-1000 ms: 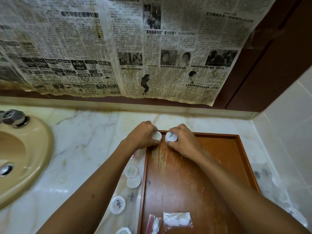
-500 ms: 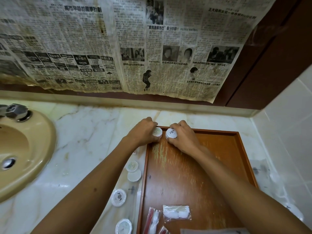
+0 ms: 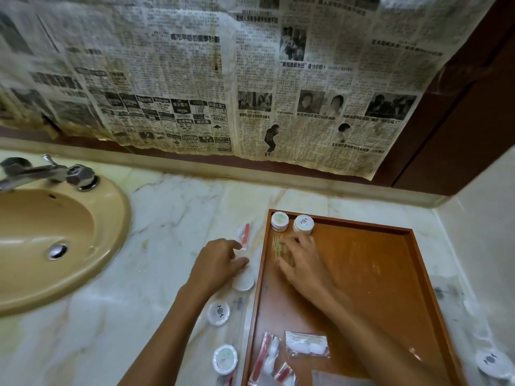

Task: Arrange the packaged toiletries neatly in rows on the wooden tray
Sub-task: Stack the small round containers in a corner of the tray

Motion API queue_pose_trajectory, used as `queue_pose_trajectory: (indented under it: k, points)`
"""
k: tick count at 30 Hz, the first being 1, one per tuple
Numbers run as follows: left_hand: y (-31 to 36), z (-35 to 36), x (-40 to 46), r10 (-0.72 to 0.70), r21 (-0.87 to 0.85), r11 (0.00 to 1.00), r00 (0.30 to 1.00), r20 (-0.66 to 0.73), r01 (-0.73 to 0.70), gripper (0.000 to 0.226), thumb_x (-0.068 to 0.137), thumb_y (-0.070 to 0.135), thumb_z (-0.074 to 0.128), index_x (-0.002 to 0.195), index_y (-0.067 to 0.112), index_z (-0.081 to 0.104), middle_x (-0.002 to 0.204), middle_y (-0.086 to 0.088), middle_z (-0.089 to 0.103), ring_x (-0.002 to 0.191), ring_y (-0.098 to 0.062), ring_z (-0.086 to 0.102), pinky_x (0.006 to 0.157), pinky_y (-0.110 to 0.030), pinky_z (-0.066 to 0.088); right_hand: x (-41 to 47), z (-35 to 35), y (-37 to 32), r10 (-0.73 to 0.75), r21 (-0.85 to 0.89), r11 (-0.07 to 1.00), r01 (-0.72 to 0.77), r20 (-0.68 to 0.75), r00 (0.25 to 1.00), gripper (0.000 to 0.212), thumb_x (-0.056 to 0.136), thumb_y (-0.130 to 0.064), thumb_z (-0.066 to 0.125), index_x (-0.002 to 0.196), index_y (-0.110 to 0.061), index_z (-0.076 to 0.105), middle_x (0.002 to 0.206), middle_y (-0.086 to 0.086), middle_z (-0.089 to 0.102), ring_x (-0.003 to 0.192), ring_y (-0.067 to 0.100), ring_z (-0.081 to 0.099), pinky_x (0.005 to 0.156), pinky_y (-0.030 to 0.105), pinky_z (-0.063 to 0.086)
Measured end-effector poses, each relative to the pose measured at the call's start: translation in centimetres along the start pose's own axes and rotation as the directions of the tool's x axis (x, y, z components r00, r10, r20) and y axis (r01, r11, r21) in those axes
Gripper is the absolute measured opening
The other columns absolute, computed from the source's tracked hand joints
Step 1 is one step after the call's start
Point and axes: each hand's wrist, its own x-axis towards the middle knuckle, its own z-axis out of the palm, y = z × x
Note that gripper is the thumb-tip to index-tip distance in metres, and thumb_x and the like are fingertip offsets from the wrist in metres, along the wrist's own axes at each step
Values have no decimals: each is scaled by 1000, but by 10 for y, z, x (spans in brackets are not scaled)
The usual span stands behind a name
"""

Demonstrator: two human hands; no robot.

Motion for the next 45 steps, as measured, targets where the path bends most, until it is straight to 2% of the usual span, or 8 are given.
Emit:
queue_pose_trajectory:
  k: [6,10,16,22,25,33,40,45]
  points:
    - [-5,14,-20,-141,-71,986,985,95,148,44,76,38,76,114,20,64,95,0,57,91,-18,58,71,-25,40,-16,22,-30,-30,45,999,26,92,995,24,92,-31,57,111,-19,66,111,-1,48,106,14,46,90,27,43]
    - [-11,3,-27,-258,-334,908,966,26,252,29,68,19,79,88,19,57,82,2,62,77,-15,58,60,-23,40,-19,23,-43,-44,-51,997,50,113,993,32,92,-36,55,117,-18,64,114,0,44,109,16,40,89,30,45]
    - [-19,-13,-51,-392,-512,808,914,-102,290,15,76,9,71,85,20,66,75,-1,69,76,-16,64,65,-27,46,-19,22,-57,-208,-208,938,278,306,929,37,90,-41,52,114,-17,64,127,1,52,120,24,37,99,39,32]
    - [-22,-14,-77,-448,-651,697,892,-67,301,16,82,3,67,88,18,67,79,-8,72,70,-20,67,66,-29,51,-13,22,-72,-203,-225,929,295,358,911,17,91,-27,52,78,-18,56,86,2,63,95,24,51,93,45,31]
    - [-23,-13,-88,-457,-698,658,886,-70,284,15,84,1,65,89,15,66,77,-11,71,64,-22,68,60,-29,54,-13,21,-69,-202,-81,970,227,243,949,18,97,-21,48,88,-19,63,85,-4,66,88,18,57,94,42,32]
    - [8,-6,-97,-251,-538,833,955,-159,129,16,86,12,64,93,26,67,77,1,69,68,-14,65,61,-29,54,-44,-1,-35,191,435,893,-115,-133,973,13,97,-19,55,98,-24,67,92,-13,62,87,3,58,72,20,47]
    - [51,30,-87,-92,-431,901,991,-92,44,12,80,19,73,83,27,65,73,12,66,71,1,61,55,-8,39,-91,-12,13,407,327,874,-359,-89,909,12,93,-16,60,98,-14,71,94,-1,70,84,12,62,72,27,50]
    - [63,51,-80,88,-197,976,996,-33,-92,8,82,21,67,82,20,58,81,1,66,82,-18,60,65,-29,44,-119,-22,35,391,230,906,-356,-129,911,15,94,-18,59,101,-11,71,100,3,68,88,16,60,80,34,51]
